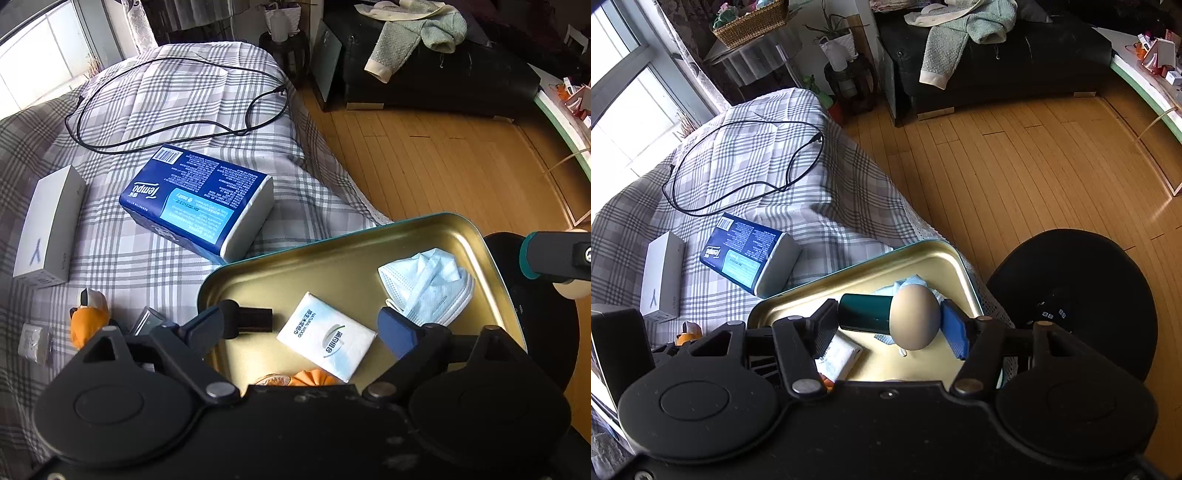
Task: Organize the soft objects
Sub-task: 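Carry both items over the gold tray and open both grippers to drop them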
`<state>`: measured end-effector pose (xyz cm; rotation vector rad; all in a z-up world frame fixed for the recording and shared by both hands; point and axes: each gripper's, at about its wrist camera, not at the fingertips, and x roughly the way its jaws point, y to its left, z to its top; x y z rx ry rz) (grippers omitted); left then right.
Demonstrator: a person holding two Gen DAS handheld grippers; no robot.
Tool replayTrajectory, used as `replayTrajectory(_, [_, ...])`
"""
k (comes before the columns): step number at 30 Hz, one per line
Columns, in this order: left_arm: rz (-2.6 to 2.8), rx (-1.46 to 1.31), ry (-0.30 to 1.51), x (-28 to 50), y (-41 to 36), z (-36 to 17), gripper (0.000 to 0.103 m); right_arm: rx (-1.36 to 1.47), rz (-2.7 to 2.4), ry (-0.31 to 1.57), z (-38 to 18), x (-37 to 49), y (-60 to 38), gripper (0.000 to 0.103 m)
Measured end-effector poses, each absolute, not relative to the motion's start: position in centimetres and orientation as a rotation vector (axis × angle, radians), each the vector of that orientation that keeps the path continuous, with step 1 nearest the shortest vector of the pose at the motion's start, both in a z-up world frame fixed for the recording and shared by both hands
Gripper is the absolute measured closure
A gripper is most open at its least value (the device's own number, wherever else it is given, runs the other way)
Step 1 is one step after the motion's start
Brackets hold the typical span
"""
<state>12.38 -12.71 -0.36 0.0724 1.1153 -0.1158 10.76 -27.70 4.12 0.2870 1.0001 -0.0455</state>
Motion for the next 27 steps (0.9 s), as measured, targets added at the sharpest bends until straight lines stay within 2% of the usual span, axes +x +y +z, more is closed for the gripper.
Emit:
replayTrajectory(2, [-0.117,0.07,1.119,12.2,-12.5,-0.4,0.012,0.287,-0.048,0.996,4.2,10.7,-27.7,0.044])
replayTrajectory(5, [-0.117,0.073,1.124,12.1,-12.4,-0.4,0.012,0.284,-0.047,0.995,4.1,10.8,-27.6,0.037])
replayTrajectory(19, [-0.142,0.049,1.158,11.5,-12.3,-0.3,0.009,0.248,-0.042,0.994,4.1,10.8,-26.9,0.037])
replayTrajectory(27, [-0.171,0.018,1.135,9.7,-11.4,1.8,0.005,0.244,-0.045,0.994,4.1,10.8,-26.7,0.037])
